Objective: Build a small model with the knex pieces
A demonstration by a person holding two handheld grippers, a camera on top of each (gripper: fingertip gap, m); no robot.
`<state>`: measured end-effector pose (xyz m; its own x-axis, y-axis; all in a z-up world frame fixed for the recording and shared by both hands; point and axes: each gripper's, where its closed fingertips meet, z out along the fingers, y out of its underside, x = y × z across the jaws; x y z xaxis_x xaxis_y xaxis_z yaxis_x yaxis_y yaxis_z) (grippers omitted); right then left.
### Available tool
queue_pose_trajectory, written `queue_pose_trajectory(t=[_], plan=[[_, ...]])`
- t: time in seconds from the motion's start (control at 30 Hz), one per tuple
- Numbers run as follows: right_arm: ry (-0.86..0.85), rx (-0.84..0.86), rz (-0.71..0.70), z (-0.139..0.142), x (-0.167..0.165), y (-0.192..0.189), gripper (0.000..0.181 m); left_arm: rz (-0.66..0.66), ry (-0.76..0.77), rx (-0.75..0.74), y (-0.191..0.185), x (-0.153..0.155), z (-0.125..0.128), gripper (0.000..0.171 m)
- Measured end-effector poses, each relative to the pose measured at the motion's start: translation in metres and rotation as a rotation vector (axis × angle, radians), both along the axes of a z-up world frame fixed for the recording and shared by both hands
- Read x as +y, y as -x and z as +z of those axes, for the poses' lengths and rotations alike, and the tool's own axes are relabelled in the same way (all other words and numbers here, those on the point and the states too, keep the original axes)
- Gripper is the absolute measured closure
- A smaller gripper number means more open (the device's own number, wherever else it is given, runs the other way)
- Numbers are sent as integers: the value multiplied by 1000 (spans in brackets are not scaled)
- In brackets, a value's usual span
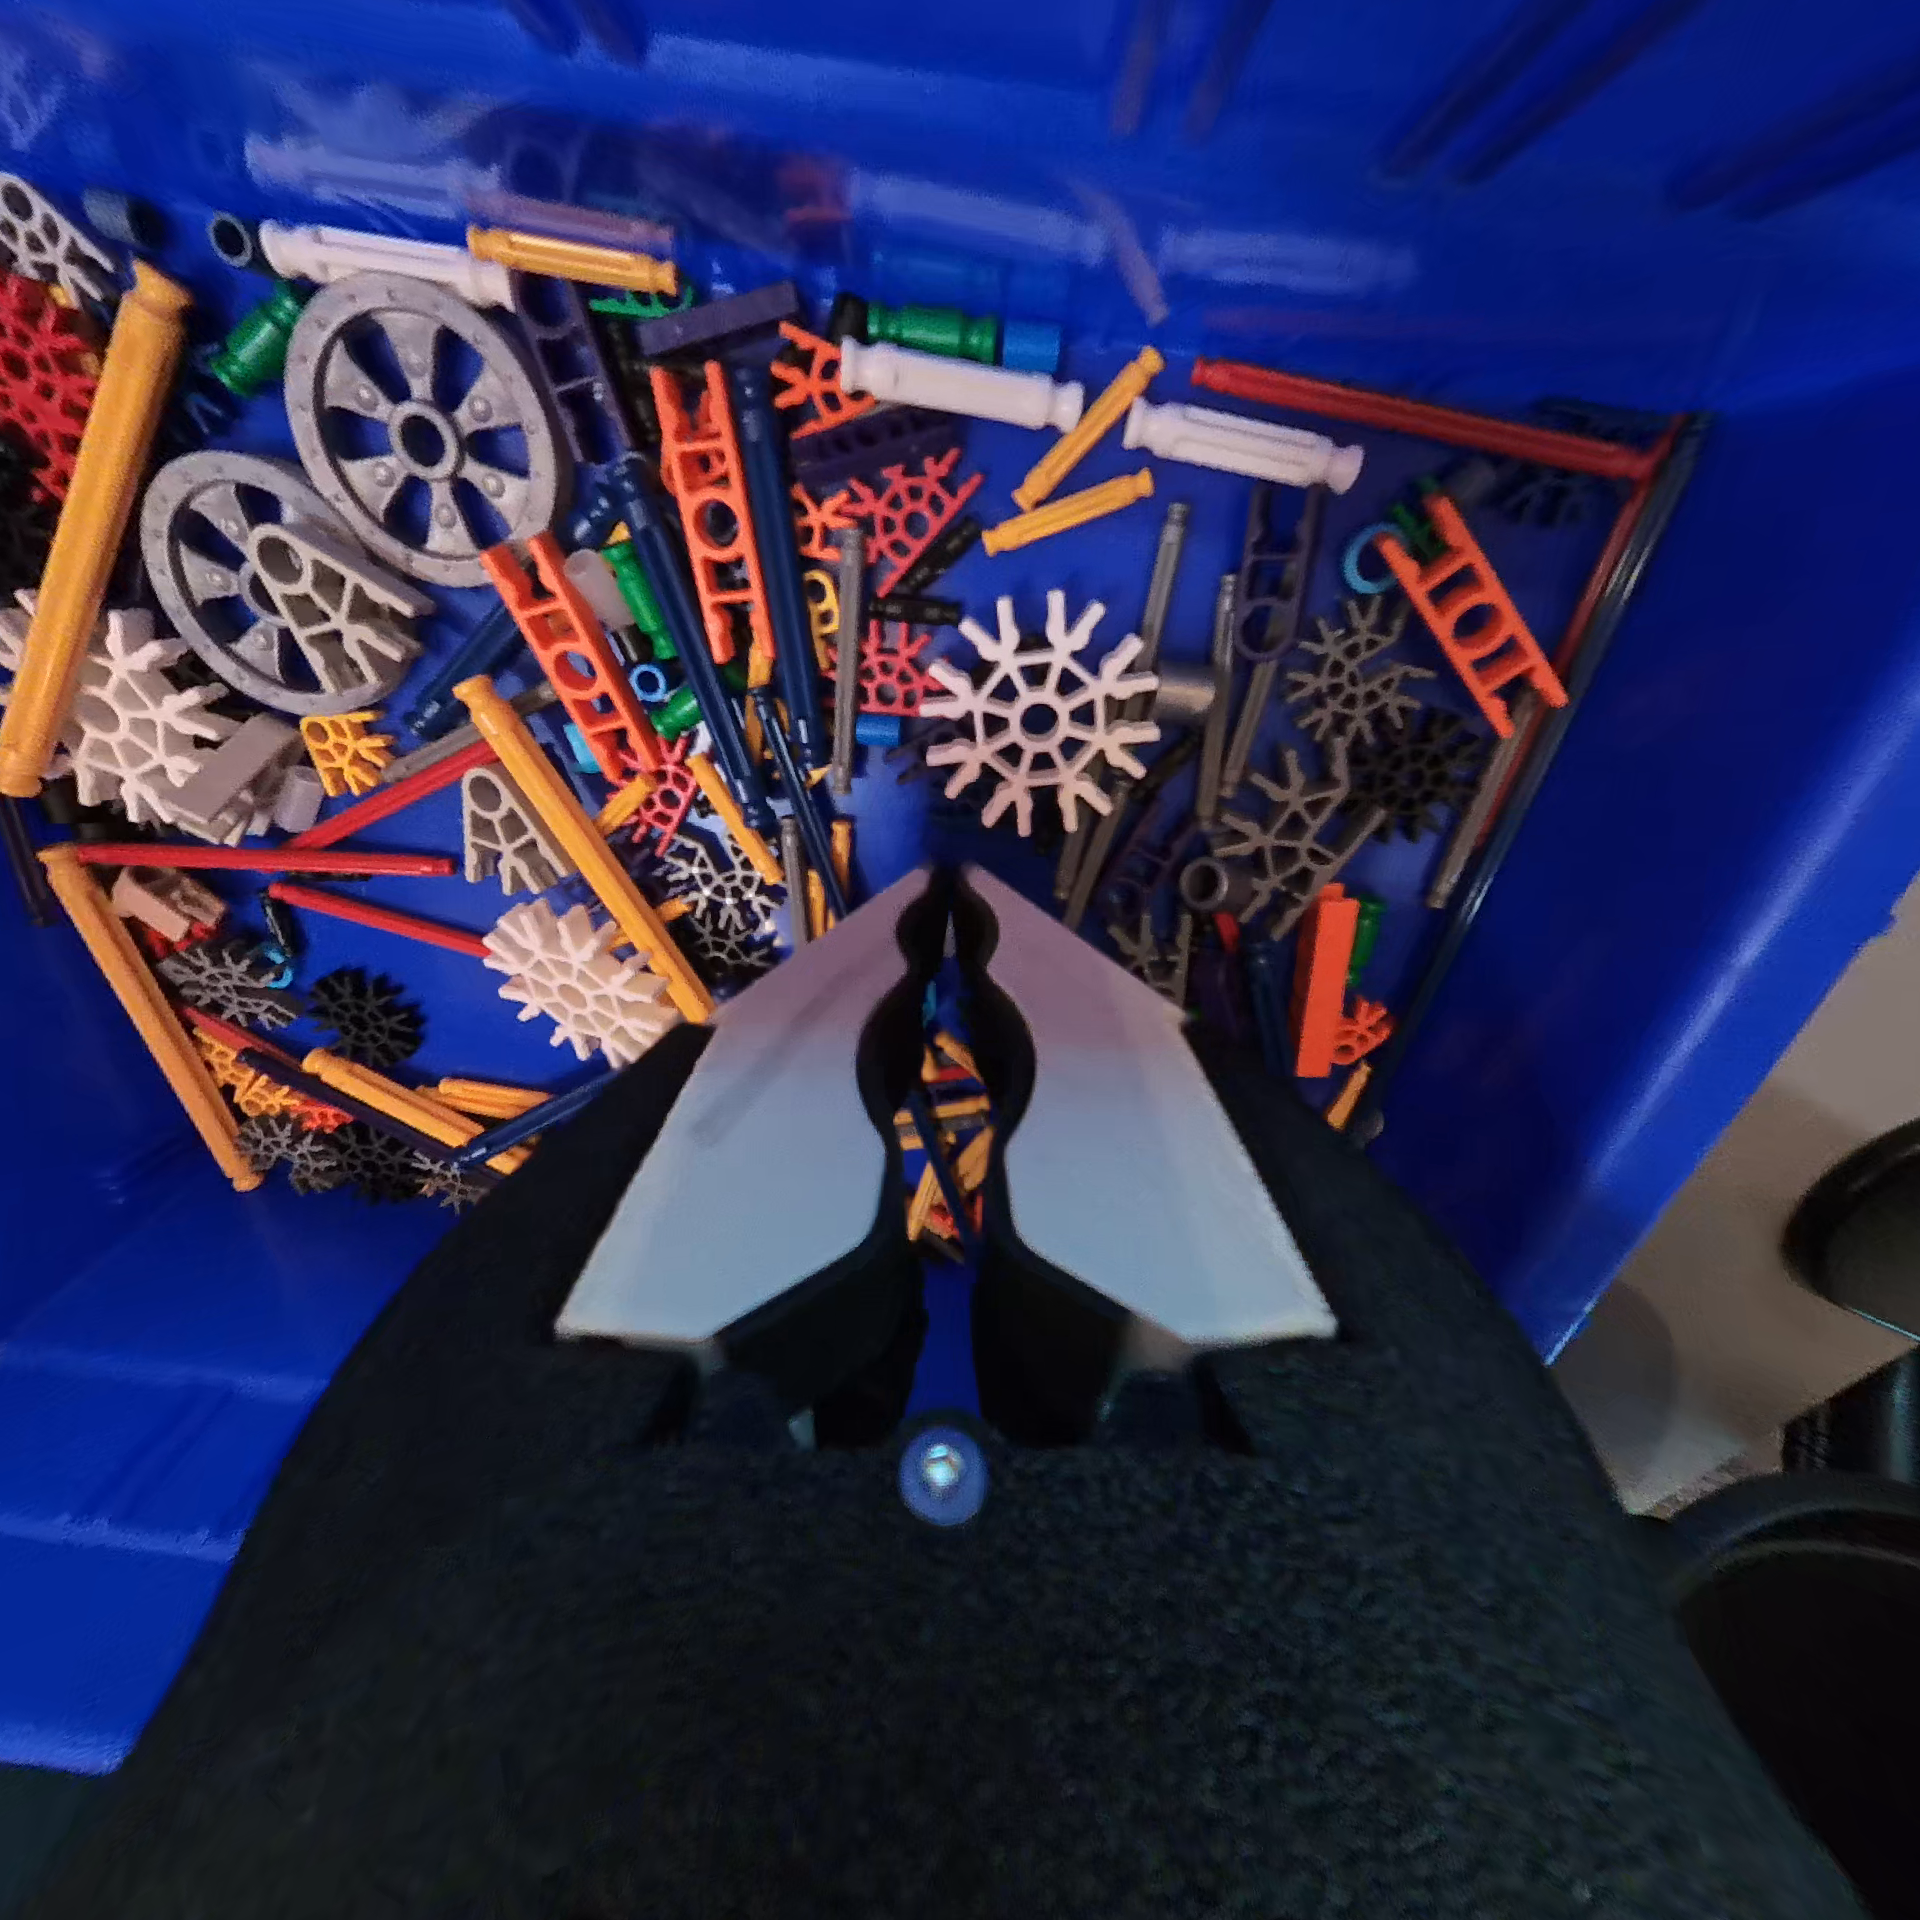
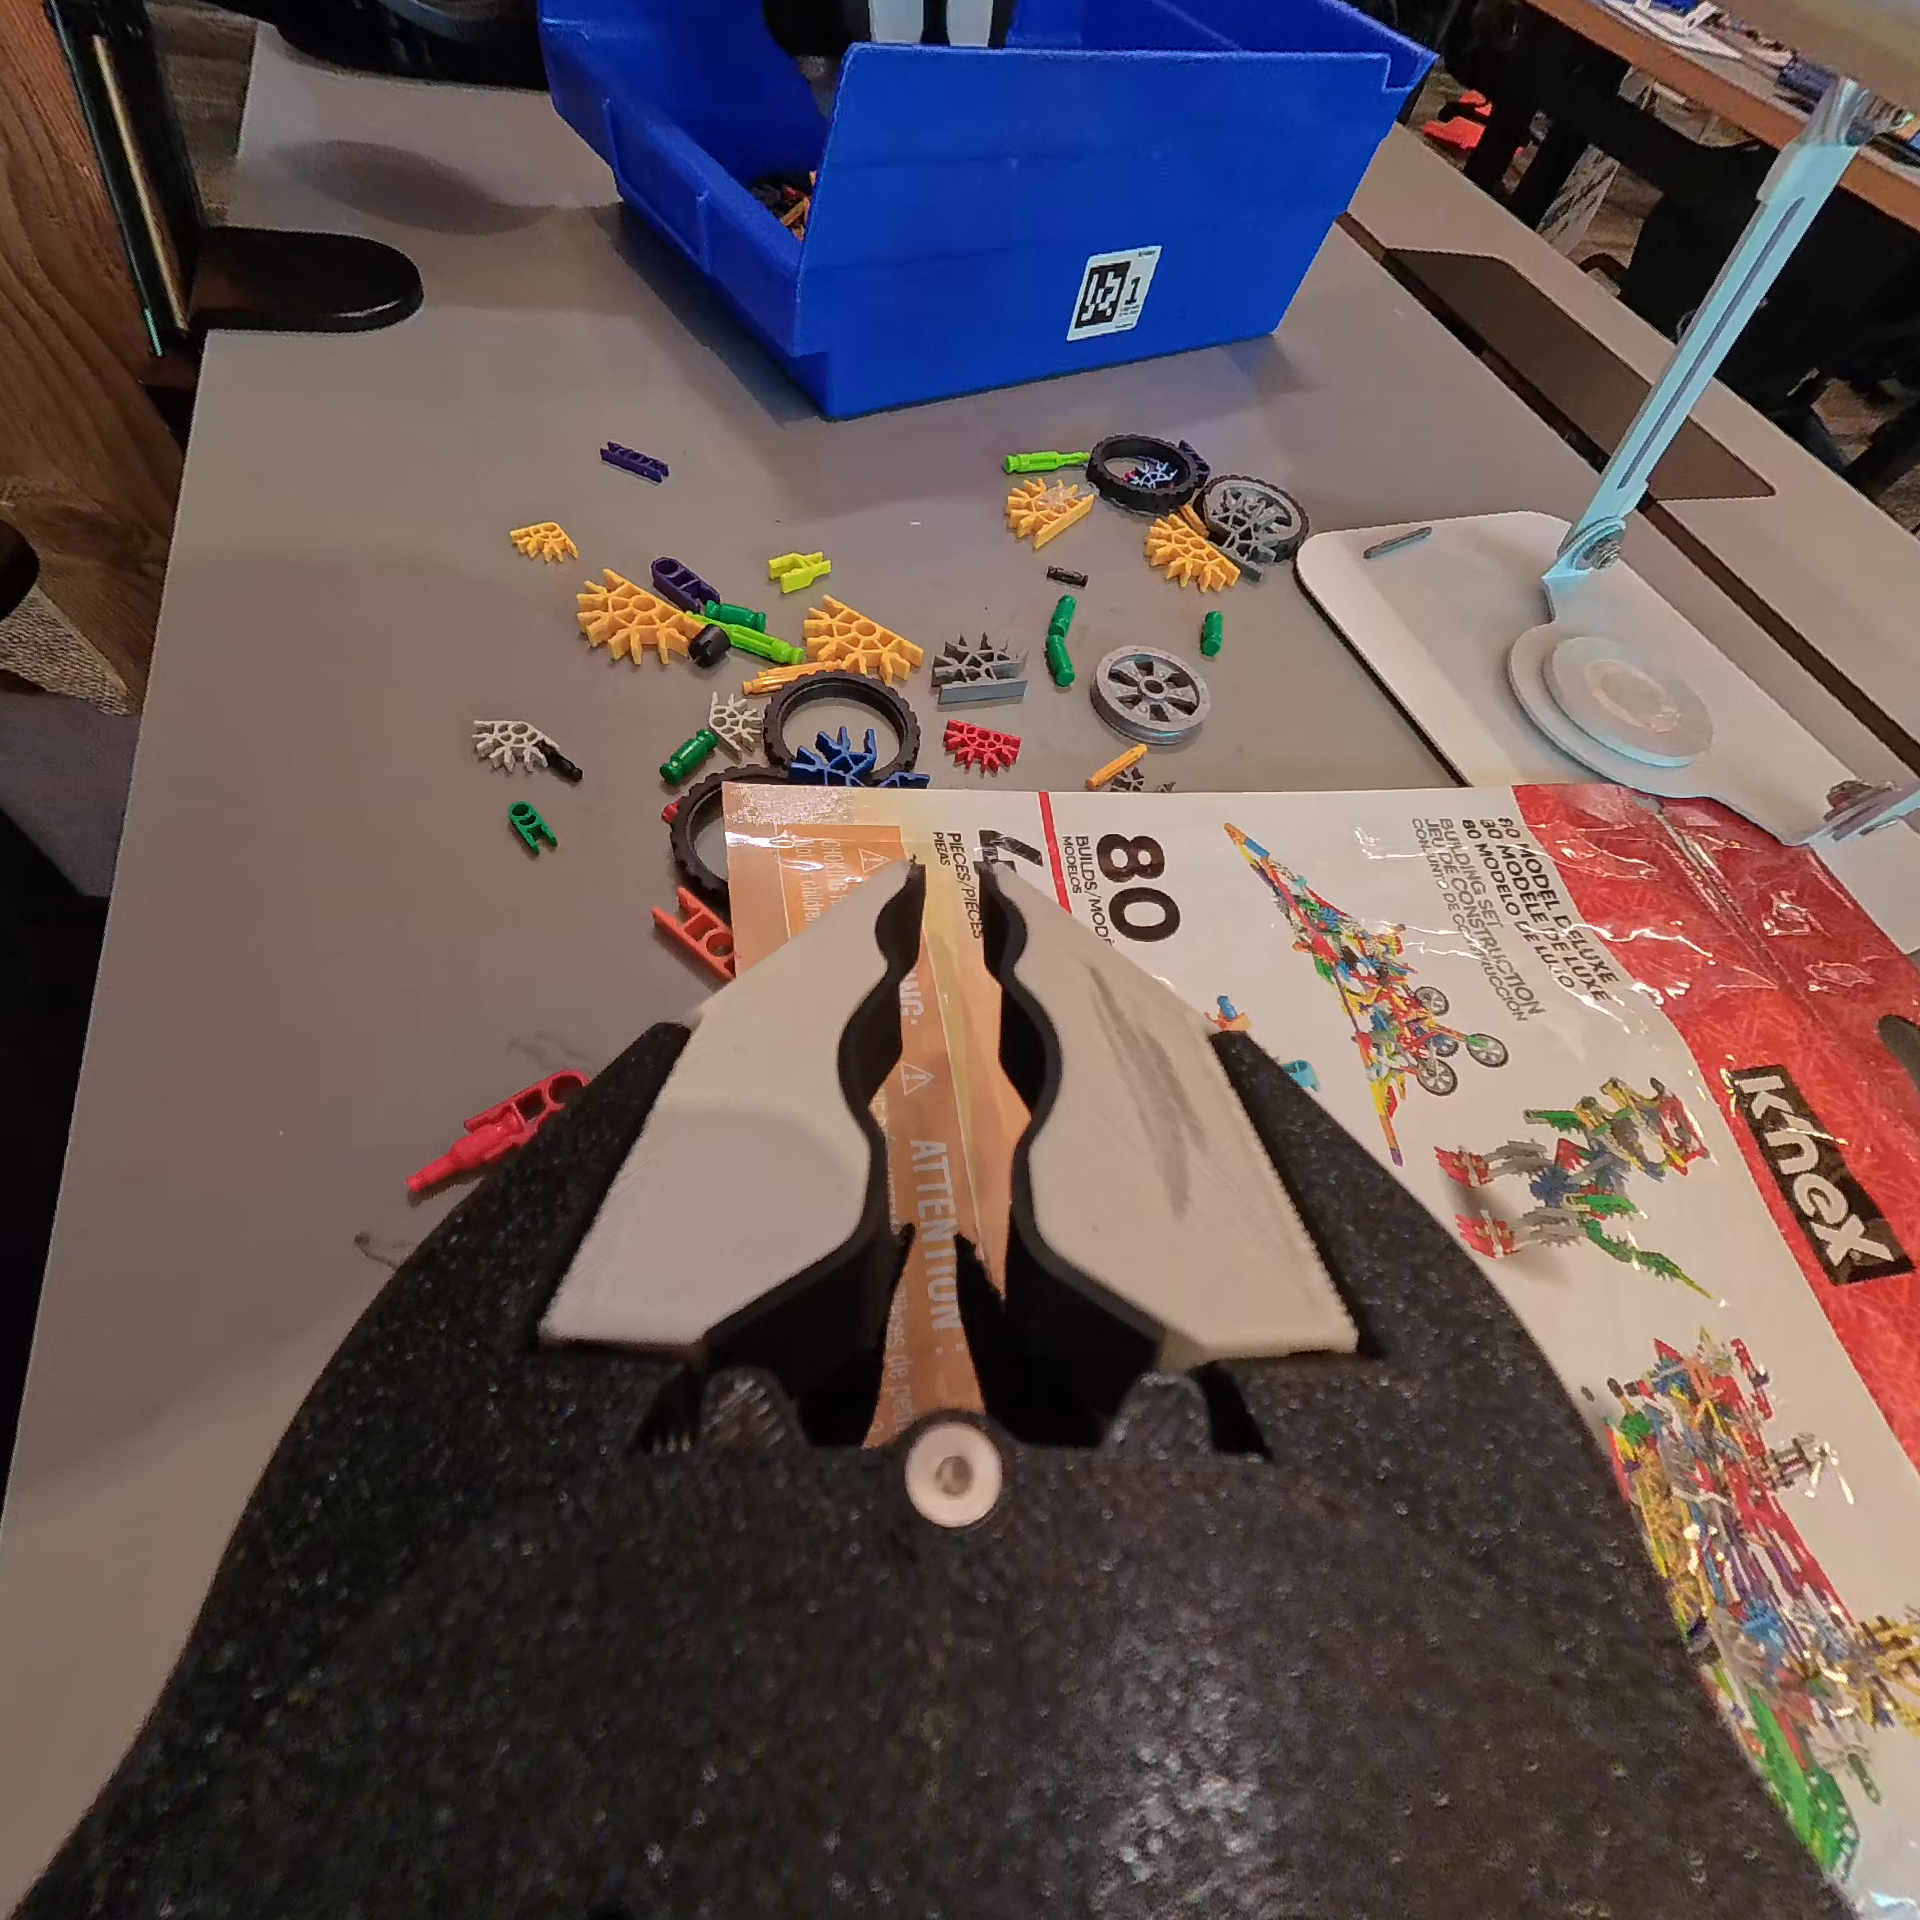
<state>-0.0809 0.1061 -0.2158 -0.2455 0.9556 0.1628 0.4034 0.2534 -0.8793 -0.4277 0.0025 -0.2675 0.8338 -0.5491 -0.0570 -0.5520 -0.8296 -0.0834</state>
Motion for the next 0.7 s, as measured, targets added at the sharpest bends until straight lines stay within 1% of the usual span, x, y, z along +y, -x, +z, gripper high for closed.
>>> queue_pose_trajectory(t=[0.1,0.17,0.23,0.3,0.37,0.43,0.53,0.67,0.7], plan=[[2,1,-1,0,0,0,172,19,-8,25,3,-3,5,171],[0,1,1,0,0,0,172,32,2,40,5,-7,11,166],[-3,0,3,0,-1,0,172,39,38,23,3,-15,15,162],[-6,-1,5,0,-1,-1,172,35,76,44,7,-21,15,151],[-7,2,4,1,-1,-1,172,59,127,46,9,-27,12,132],[-5,5,1,2,0,-1,172,54,167,45,9,-32,8,132],[-4,7,0,2,0,-1,172,30,152,31,3,-25,7,146],[-8,8,1,2,0,-1,172,4,153,66,2,-26,7,151],[-9,8,0,2,0,-2,172,-4,153,85,3,-27,7,157]])
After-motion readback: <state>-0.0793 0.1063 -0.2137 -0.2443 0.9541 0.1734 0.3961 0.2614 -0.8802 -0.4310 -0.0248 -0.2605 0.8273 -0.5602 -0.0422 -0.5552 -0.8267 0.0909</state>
